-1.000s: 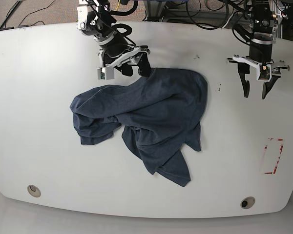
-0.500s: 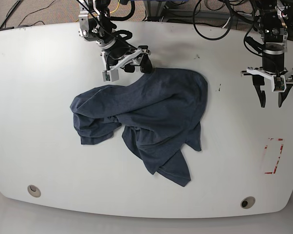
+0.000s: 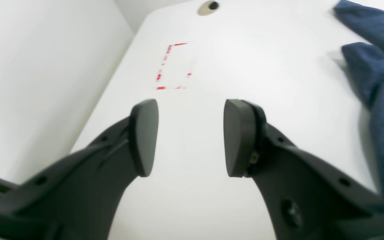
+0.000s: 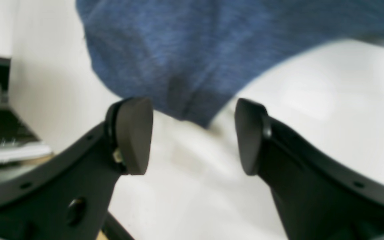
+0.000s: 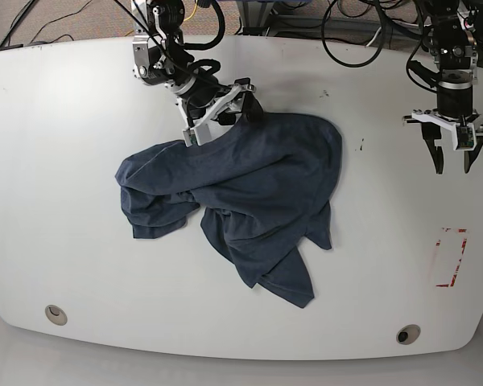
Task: Layout the t-shirt on the table in an organized manner, then fold the t-shirt properly
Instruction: 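Grasp the t-shirt edge with the right gripper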
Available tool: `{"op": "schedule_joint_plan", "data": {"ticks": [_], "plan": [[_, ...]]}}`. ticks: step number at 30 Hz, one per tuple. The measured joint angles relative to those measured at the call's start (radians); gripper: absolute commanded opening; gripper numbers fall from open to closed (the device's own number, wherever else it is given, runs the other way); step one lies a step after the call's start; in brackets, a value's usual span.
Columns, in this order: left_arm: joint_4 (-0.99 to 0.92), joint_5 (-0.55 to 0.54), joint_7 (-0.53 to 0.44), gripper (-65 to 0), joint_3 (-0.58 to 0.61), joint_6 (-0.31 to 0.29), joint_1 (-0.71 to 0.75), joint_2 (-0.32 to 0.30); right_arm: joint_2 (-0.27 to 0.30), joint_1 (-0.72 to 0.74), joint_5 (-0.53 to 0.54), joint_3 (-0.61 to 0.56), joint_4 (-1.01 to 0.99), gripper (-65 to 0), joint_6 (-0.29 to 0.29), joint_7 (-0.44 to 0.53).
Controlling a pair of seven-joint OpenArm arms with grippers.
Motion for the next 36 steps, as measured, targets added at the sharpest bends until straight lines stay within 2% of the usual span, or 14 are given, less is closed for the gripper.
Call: {"op": "schedule_joint_plan", "data": {"ticks": [12, 22, 32, 36], "plan": [[0.000, 0.000, 0.003, -35.8, 0.000, 0.002, 0.000, 0.000, 0.000, 0.068, 0.006, 0.001, -0.062, -27.1, 0.091, -0.067], [0.000, 0.000, 0.003, -35.8, 0.000, 0.002, 0.000, 0.002, 0.000, 0.117, 0.030, 0.000, -0.151, -28.5, 0.193, -0.069], [0.000, 0.000, 0.005, -35.8, 0.000, 0.002, 0.017, 0.004, -0.002, 0.136, 0.008, 0.003, -0.169, -59.6, 0.191, -0.090], [0.000, 0.000, 0.003, -35.8, 0.000, 0.002, 0.013, 0.004, -0.003, 0.144, 0.006, 0.002, -0.173, -64.7, 0.186, -0.097]]}}
